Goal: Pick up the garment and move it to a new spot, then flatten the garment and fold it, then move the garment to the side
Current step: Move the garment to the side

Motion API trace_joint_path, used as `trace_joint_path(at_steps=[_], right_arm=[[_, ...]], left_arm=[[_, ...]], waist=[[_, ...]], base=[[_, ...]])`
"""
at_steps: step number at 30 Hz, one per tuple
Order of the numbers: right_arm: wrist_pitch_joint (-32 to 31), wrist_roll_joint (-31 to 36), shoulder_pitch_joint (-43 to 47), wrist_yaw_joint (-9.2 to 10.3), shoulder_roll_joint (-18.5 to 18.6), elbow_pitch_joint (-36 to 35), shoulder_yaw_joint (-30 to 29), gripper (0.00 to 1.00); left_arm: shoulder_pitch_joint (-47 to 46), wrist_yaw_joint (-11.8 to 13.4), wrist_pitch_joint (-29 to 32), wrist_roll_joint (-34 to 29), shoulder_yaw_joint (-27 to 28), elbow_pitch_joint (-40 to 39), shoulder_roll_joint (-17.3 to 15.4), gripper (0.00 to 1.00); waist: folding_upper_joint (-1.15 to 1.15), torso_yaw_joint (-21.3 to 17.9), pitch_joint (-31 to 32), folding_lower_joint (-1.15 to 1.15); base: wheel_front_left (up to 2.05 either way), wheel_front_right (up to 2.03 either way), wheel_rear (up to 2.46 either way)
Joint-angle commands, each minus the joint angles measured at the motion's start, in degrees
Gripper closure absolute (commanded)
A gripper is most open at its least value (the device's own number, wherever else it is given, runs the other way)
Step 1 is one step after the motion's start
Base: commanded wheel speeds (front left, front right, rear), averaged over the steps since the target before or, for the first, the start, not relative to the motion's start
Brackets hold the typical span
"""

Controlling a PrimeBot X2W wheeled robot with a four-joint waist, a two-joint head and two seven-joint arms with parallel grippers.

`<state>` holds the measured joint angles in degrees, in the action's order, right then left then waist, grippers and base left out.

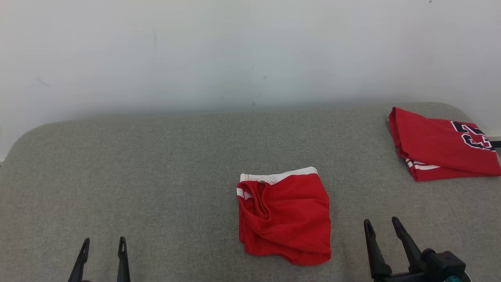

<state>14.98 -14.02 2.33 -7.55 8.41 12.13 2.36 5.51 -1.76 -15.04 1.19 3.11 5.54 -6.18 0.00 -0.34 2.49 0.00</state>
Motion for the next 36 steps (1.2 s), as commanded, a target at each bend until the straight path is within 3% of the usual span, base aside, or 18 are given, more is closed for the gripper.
trace_joint_path(at_steps=[1, 9, 21, 35, 36], right_arm=[[0.2, 0.1, -1.2, 0.16, 0.2, 0.3, 0.3, 0.0], [-1.3, -0.2, -9.5, 0.16, 1.8, 6.3, 3.0, 0.0], [-6.9, -1.0, -22.2, 0.17, 3.2, 23.3, 5.5, 0.0], [-5.8, -6.4, -28.3, 0.17, 0.9, 40.8, 9.5, 0.0], [-5.9, -6.9, -28.4, 0.17, 0.7, 41.4, 10.1, 0.12]], left_arm=[[0.3, 0.1, -0.2, 0.3, -0.1, -0.2, -0.2, 0.0], [-1.3, -0.2, -0.2, -0.1, -1.1, 0.4, 0.0, 0.0], [-5.2, -1.3, -0.2, 0.0, -3.4, 1.7, 0.3, 0.0], [-8.5, -0.8, -0.2, -0.4, -5.0, 2.1, 0.9, 0.0], [-8.5, -0.8, -0.2, -0.4, -5.1, 2.1, 1.0, 0.0]], waist=[[0.0, 0.1, -0.1, 0.0], [0.0, 1.7, -1.0, 0.0], [0.0, 5.5, -5.5, 0.0], [0.0, 7.3, -9.2, 0.0], [0.0, 7.3, -9.3, 0.0]], base=[[0.0, 0.0, 0.0], [0.0, 0.0, 0.0], [0.0, 0.0, 0.0], [0.0, 0.0, 0.0], [0.0, 0.0, 0.0]])
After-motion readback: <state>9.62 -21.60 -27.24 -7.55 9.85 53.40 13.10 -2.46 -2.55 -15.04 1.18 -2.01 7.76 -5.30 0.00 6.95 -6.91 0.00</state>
